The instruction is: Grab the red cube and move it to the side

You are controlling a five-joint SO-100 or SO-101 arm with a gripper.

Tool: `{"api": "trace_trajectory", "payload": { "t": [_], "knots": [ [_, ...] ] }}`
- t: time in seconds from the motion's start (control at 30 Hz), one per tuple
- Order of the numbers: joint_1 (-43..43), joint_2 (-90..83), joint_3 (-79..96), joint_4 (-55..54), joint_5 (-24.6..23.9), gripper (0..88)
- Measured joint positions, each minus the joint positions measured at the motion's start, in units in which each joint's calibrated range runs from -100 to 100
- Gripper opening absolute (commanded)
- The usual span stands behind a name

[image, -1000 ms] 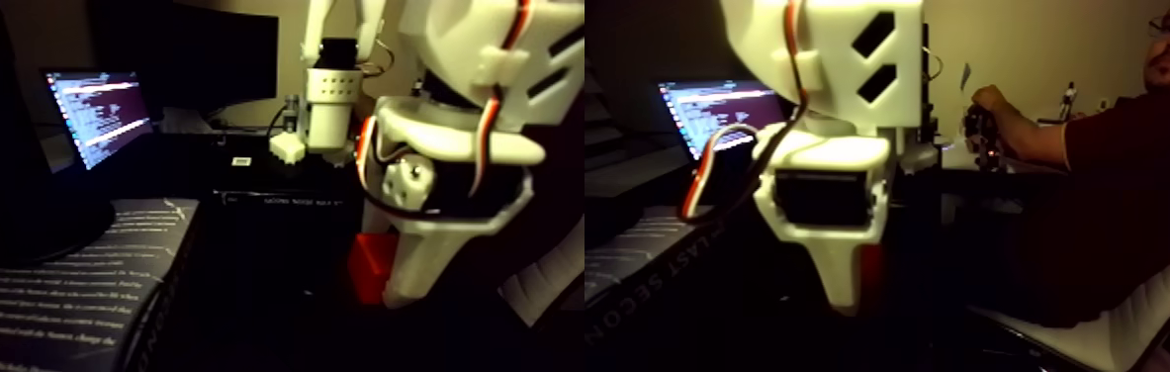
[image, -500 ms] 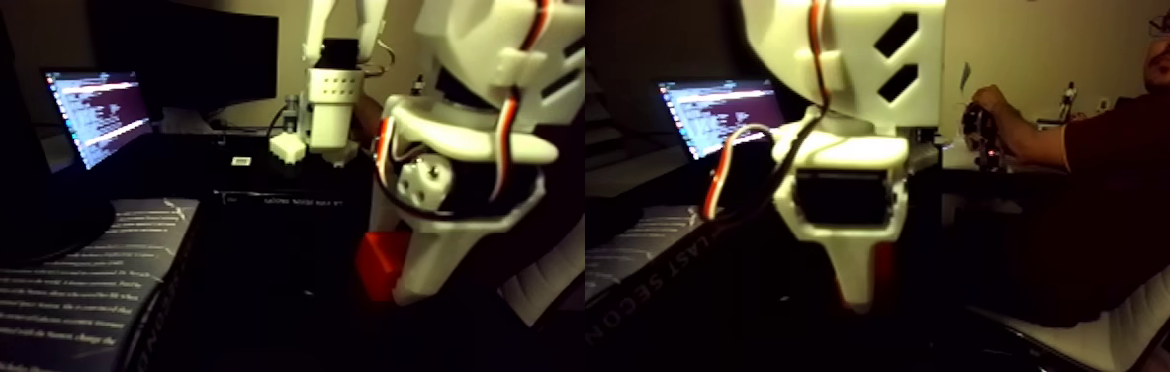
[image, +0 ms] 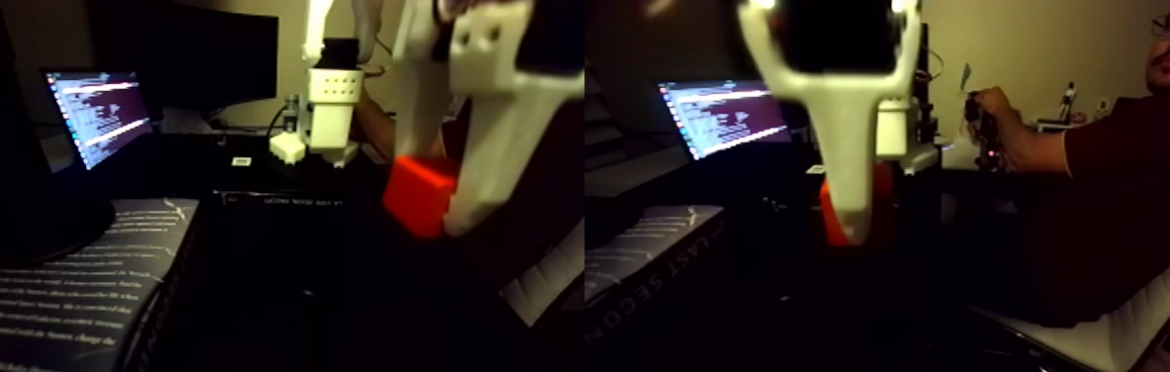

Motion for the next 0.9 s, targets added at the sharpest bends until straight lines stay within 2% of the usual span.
{"api": "trace_trajectory", "payload": {
  "t": [0.23,0.43,0.67,0.9],
  "knots": [
    [0.3,-6.1,-1.0,4.7,1.5,3.8],
    [4.3,-13.0,-1.0,8.9,4.7,3.8],
    [13.3,-17.2,-1.0,10.1,10.4,3.8],
    [21.5,-17.3,-0.8,7.5,14.2,3.8]
  ]
}}
